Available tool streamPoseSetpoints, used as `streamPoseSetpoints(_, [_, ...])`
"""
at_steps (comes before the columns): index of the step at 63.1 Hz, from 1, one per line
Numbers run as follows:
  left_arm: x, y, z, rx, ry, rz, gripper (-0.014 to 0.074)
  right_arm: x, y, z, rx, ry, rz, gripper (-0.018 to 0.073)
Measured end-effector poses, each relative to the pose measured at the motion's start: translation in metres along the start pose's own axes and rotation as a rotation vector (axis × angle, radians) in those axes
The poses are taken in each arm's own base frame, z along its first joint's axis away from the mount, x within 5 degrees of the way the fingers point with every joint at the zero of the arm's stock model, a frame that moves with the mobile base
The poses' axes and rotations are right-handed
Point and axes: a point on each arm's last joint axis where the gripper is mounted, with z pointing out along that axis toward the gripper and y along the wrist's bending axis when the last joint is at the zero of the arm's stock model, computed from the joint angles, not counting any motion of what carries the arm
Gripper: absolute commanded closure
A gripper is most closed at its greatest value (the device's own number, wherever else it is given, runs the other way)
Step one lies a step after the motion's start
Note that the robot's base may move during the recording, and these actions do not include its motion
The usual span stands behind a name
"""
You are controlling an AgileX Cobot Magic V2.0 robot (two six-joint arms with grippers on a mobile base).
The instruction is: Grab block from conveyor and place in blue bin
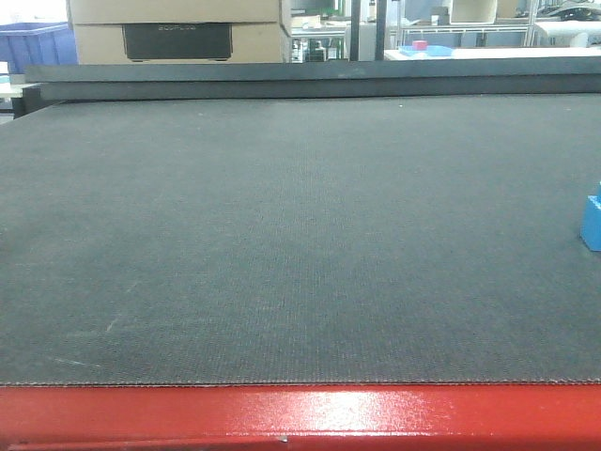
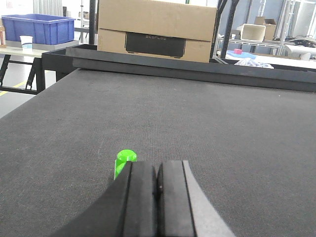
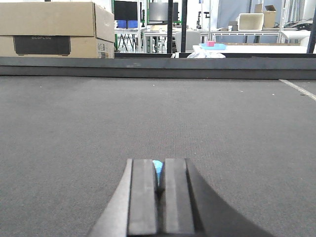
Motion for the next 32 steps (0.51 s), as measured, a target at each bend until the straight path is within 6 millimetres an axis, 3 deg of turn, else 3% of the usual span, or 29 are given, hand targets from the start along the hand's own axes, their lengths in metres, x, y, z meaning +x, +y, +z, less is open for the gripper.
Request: streamPoseSetpoints(32, [0.0, 0.0, 0.0, 0.0, 0.0, 0.0, 0.0707, 0.0, 0.0, 0.0, 0.0, 0.0, 0.0, 0.0721])
